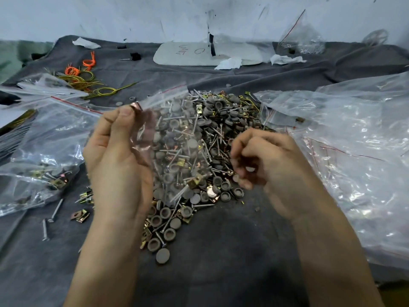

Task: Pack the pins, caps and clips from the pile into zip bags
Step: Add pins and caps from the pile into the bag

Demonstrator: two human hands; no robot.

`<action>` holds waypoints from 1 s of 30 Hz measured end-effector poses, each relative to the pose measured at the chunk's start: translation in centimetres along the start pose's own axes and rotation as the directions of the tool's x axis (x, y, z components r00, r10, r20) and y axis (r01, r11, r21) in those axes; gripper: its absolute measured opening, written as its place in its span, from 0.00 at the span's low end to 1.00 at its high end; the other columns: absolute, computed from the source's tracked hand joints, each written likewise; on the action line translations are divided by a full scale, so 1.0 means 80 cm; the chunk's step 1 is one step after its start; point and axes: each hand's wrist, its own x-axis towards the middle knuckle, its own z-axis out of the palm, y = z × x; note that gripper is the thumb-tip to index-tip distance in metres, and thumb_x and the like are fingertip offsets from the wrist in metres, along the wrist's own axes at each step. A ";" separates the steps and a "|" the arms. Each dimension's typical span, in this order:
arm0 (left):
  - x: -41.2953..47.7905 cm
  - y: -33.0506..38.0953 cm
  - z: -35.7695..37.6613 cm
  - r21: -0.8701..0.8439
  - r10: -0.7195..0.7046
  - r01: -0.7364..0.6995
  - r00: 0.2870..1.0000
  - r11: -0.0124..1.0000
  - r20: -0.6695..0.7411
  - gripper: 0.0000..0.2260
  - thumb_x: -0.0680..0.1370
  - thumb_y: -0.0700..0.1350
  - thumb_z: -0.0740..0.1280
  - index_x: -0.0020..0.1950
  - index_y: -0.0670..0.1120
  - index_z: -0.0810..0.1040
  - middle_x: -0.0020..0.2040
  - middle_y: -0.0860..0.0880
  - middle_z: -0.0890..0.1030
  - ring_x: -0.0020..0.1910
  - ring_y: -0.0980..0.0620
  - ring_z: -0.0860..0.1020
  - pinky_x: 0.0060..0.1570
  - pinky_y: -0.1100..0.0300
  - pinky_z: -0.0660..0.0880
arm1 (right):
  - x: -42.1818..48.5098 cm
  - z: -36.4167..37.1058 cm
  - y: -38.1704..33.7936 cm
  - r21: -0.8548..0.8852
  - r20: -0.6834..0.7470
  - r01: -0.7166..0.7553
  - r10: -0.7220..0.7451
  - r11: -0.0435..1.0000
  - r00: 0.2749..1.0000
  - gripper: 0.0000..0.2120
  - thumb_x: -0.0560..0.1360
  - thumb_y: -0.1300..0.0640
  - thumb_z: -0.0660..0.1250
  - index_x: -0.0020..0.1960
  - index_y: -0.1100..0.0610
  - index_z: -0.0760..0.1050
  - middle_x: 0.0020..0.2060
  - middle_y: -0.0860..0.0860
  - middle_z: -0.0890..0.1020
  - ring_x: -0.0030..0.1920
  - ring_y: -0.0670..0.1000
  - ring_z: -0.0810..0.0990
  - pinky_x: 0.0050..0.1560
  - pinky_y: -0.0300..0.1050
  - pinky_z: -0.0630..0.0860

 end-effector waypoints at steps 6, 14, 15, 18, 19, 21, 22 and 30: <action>0.000 0.014 0.001 -0.063 -0.002 -0.003 0.998 0.998 -0.070 0.05 0.81 0.41 0.65 0.48 0.47 0.80 0.43 0.53 0.84 0.46 0.57 0.82 0.44 0.66 0.77 | 0.022 0.009 0.038 0.053 0.003 -0.323 0.323 0.945 0.946 0.12 0.76 0.63 0.55 0.38 0.58 0.73 0.23 0.49 0.68 0.20 0.45 0.61 0.19 0.33 0.55; 0.006 0.028 0.014 -0.264 -0.117 0.047 0.960 0.963 -0.254 0.08 0.81 0.37 0.64 0.43 0.43 0.77 0.37 0.51 0.82 0.37 0.59 0.82 0.41 0.67 0.78 | 0.023 0.025 0.057 -0.515 0.086 -0.005 0.058 0.857 0.995 0.14 0.71 0.63 0.73 0.48 0.45 0.78 0.30 0.51 0.73 0.34 0.50 0.76 0.39 0.44 0.72; 0.006 0.027 0.013 -0.267 -0.115 0.042 0.958 0.963 -0.264 0.08 0.81 0.36 0.64 0.43 0.43 0.77 0.36 0.51 0.82 0.37 0.59 0.82 0.41 0.67 0.78 | 0.023 0.027 0.057 -0.502 0.089 0.013 0.036 0.865 0.995 0.13 0.71 0.63 0.73 0.46 0.45 0.78 0.30 0.49 0.72 0.34 0.50 0.75 0.40 0.44 0.72; 0.007 0.027 0.013 -0.296 -0.130 0.044 0.952 0.954 -0.278 0.08 0.81 0.36 0.64 0.43 0.42 0.77 0.35 0.51 0.82 0.37 0.58 0.81 0.47 0.65 0.80 | 0.022 0.029 0.057 -0.465 0.096 0.044 0.000 0.884 0.995 0.06 0.71 0.60 0.74 0.44 0.51 0.81 0.33 0.47 0.73 0.36 0.48 0.74 0.44 0.50 0.77; 0.007 0.027 0.013 -0.299 -0.135 0.046 0.950 0.953 -0.283 0.08 0.81 0.36 0.64 0.43 0.42 0.77 0.35 0.51 0.82 0.37 0.58 0.81 0.50 0.63 0.80 | 0.022 0.029 0.056 -0.448 0.099 0.052 -0.008 0.892 0.995 0.05 0.71 0.60 0.74 0.44 0.52 0.81 0.35 0.48 0.75 0.37 0.47 0.75 0.45 0.51 0.77; 0.006 0.027 0.011 -0.282 -0.139 0.060 0.953 0.958 -0.270 0.06 0.81 0.37 0.65 0.44 0.42 0.77 0.37 0.50 0.82 0.40 0.57 0.81 0.52 0.63 0.78 | 0.021 0.028 0.054 -0.407 0.099 0.053 -0.013 0.912 0.995 0.04 0.72 0.60 0.72 0.43 0.53 0.79 0.37 0.47 0.78 0.35 0.42 0.76 0.36 0.42 0.77; 0.005 0.026 0.010 -0.272 -0.142 0.069 0.955 0.960 -0.259 0.05 0.81 0.38 0.65 0.45 0.42 0.77 0.38 0.50 0.82 0.41 0.56 0.80 0.51 0.64 0.78 | 0.020 0.028 0.053 -0.364 0.094 0.031 0.004 0.931 0.996 0.05 0.74 0.61 0.71 0.43 0.53 0.77 0.36 0.45 0.79 0.31 0.39 0.75 0.30 0.35 0.73; 0.001 0.027 0.014 -0.257 -0.147 0.075 0.950 0.963 -0.274 0.05 0.81 0.38 0.65 0.45 0.43 0.77 0.39 0.50 0.82 0.37 0.59 0.81 0.43 0.67 0.77 | 0.022 0.019 0.056 -0.095 0.157 -0.191 0.204 0.977 0.966 0.10 0.78 0.66 0.63 0.55 0.54 0.75 0.26 0.44 0.74 0.21 0.43 0.60 0.24 0.38 0.56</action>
